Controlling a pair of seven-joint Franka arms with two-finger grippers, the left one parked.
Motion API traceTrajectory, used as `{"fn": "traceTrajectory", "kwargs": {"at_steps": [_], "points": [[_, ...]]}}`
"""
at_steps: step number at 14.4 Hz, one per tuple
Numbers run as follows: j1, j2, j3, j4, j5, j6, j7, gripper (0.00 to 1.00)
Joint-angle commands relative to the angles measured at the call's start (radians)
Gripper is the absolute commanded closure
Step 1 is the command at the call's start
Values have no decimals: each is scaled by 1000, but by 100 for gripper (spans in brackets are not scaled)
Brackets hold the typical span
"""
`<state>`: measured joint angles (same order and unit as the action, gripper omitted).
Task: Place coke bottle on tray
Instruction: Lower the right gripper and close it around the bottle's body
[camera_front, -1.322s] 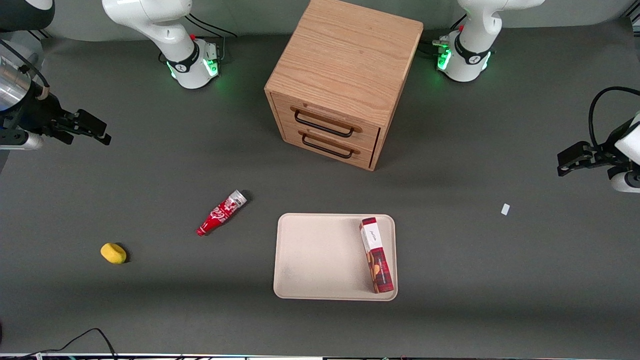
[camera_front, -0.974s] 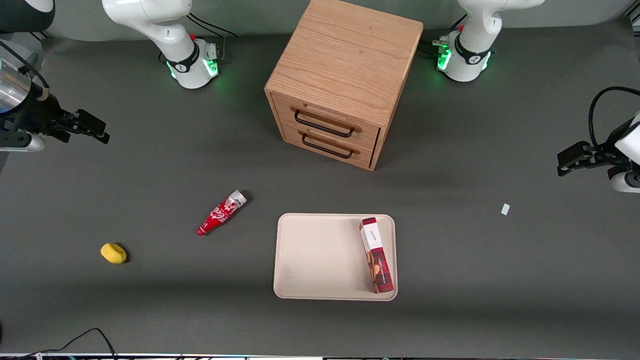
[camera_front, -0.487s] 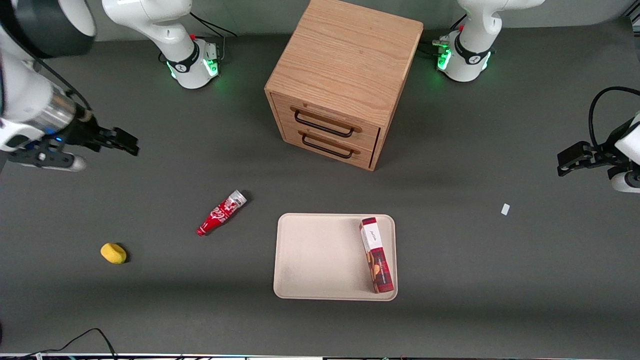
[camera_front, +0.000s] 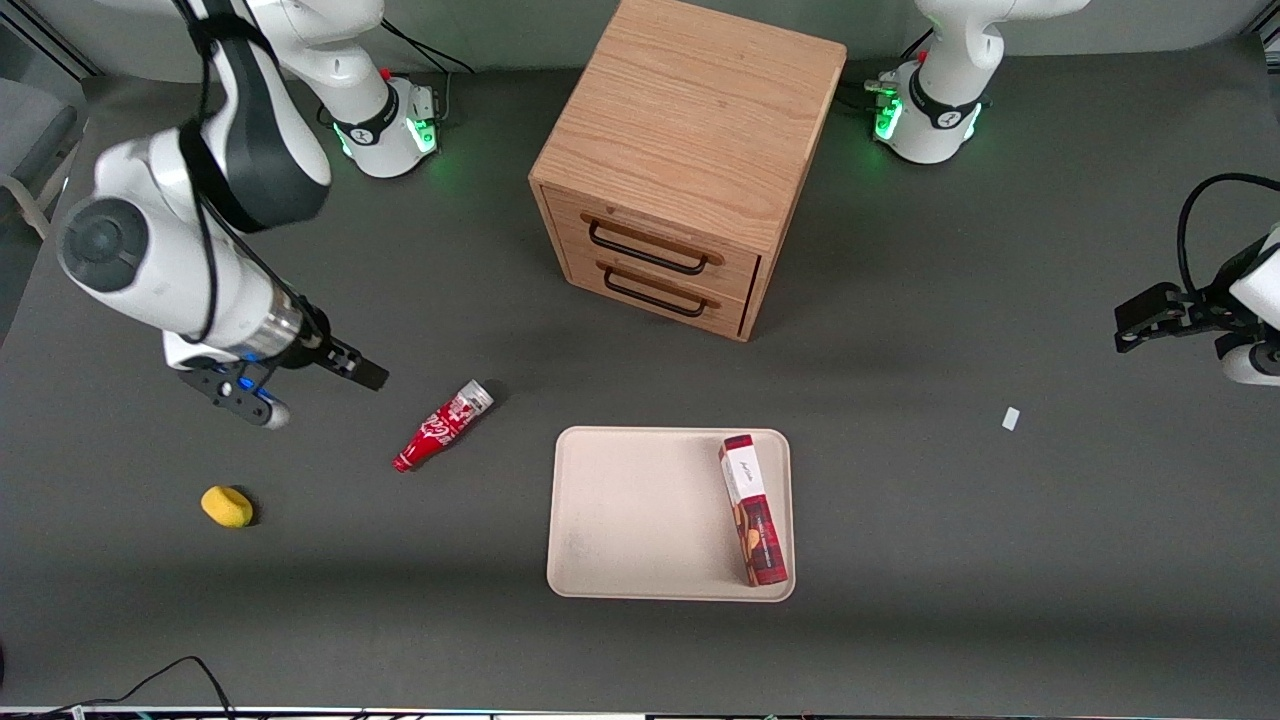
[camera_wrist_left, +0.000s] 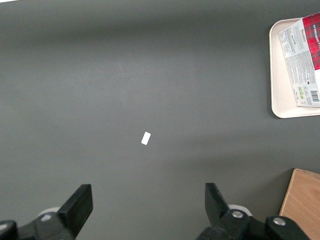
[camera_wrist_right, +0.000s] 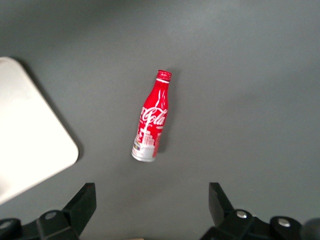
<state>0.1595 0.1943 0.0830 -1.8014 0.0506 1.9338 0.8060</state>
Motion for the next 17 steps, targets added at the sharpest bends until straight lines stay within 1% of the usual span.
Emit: {"fn": "traceTrajectory", "kwargs": {"at_steps": [1, 4, 7, 12, 14, 15, 16, 17], "points": [[14, 51, -2, -90, 18, 156, 108, 0], [17, 128, -3, -163, 9, 317, 136, 0], [18, 227, -3, -176, 8, 448, 174, 0], [20, 345, -3, -173, 8, 565, 206, 0], [20, 359, -3, -173, 8, 585, 223, 1], [20, 363, -3, -173, 8, 586, 222, 9], [20, 363, -2, -173, 6, 591, 223, 26], [20, 364, -2, -173, 6, 591, 223, 54]]}}
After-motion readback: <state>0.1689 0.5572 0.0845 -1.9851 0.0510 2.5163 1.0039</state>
